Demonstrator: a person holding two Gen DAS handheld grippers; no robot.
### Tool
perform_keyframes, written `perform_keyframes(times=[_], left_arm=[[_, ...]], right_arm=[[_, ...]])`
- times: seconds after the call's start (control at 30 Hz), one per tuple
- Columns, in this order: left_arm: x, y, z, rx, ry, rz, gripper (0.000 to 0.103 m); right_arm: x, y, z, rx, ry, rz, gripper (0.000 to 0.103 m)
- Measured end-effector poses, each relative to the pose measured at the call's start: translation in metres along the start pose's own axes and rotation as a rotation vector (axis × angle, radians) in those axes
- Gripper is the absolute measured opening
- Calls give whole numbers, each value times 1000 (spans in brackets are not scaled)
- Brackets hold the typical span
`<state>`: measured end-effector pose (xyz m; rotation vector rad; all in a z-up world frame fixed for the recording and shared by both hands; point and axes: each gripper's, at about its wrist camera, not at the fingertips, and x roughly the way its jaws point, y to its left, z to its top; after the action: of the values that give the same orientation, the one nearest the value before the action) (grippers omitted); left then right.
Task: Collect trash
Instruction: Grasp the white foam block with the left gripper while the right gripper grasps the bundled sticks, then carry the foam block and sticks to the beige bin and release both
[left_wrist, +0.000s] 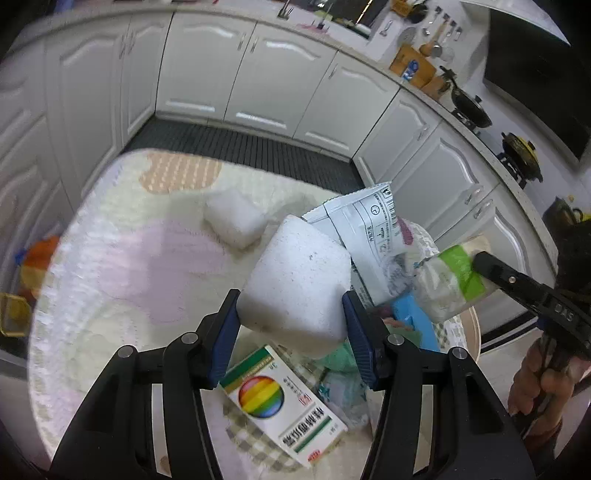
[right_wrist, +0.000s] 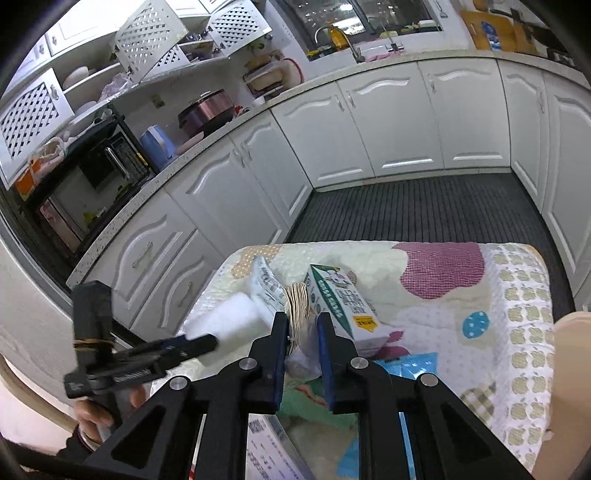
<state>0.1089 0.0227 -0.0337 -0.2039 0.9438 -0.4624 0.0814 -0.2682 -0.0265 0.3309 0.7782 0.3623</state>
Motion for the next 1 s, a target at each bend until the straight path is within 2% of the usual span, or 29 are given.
perform_keyframes(times=[0.17, 0.27, 0.43, 0.6, 0.73, 1.0], left_arm=[[-22, -12, -7, 51, -51, 87, 53], [-27, -13, -11, 47, -57, 110, 53], [-39, -22, -16, 58, -79, 91, 53], [-42, -52, -19, 110, -95, 64, 53], [-37, -76, -26, 146, -96, 41, 53], [-18, -118, -36, 208, -91, 46, 53]], right_arm=[[-14, 0, -9, 1, -6, -3, 15], [-20, 2, -14, -8, -7, -4, 15], [-32, 0, -21, -9, -19, 2, 15], [-44, -4, -25, -4, -32, -9, 15], [-54, -12, -29, 8, -43, -27, 15], [-72, -28, -35, 35, -57, -69, 15]])
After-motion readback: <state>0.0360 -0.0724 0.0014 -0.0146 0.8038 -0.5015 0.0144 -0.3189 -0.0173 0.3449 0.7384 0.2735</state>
